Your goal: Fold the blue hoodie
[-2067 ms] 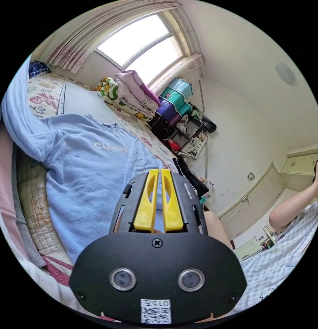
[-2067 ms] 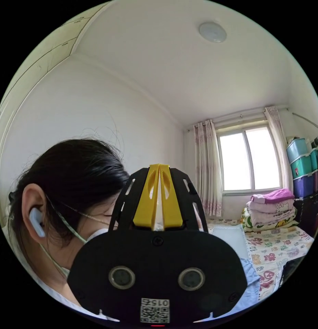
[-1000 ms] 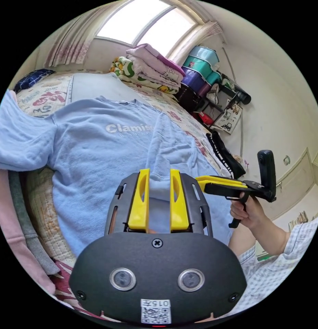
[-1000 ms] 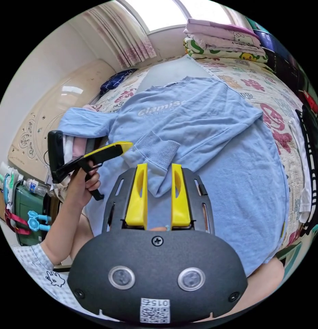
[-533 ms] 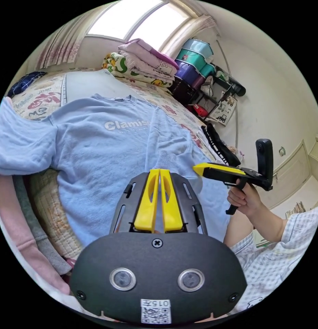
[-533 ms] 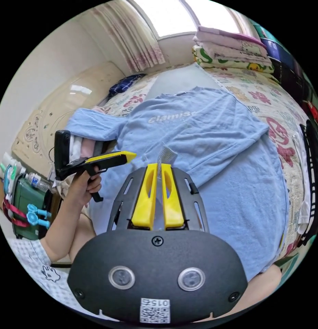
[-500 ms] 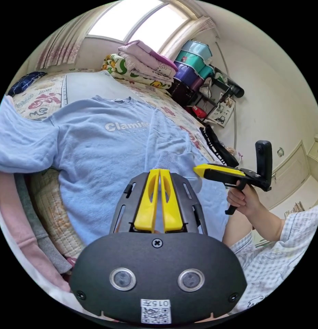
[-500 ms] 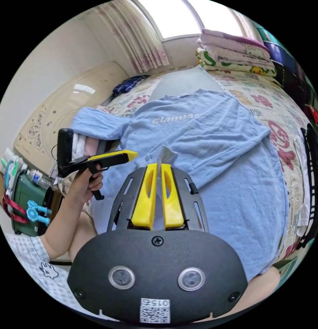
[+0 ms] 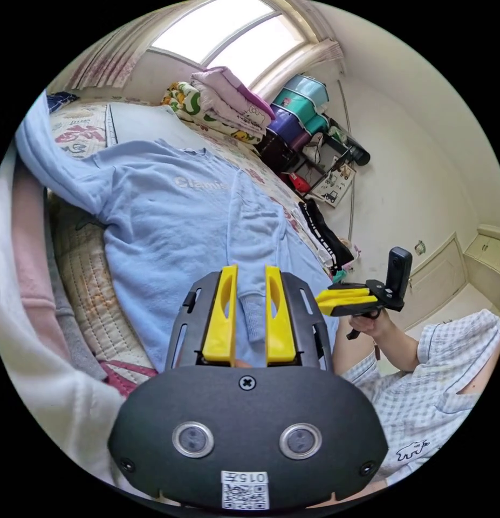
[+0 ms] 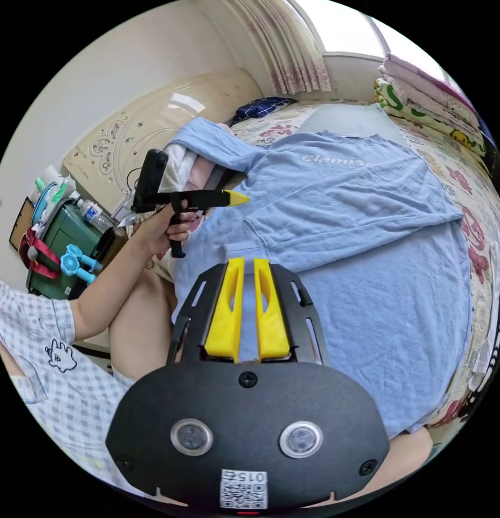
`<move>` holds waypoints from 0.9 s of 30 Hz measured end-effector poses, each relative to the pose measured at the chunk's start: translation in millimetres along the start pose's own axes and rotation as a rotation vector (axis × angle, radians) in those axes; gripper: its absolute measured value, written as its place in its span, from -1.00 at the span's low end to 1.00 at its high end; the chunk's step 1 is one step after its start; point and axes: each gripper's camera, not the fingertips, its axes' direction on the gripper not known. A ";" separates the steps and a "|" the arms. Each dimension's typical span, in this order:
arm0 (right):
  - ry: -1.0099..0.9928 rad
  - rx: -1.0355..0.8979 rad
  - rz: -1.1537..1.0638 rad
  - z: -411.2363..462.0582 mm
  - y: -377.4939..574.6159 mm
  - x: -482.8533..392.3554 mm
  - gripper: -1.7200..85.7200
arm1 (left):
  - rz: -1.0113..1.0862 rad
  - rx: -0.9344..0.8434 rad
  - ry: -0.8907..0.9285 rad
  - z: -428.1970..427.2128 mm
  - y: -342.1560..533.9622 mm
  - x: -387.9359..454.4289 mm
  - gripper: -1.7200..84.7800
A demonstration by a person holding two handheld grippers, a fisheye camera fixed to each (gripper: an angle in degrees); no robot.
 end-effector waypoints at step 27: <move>0.088 -0.044 -0.041 47.1 39.7 27.8 -0.89 | 0.094 -0.159 -0.201 -16.5 14.0 19.7 -0.96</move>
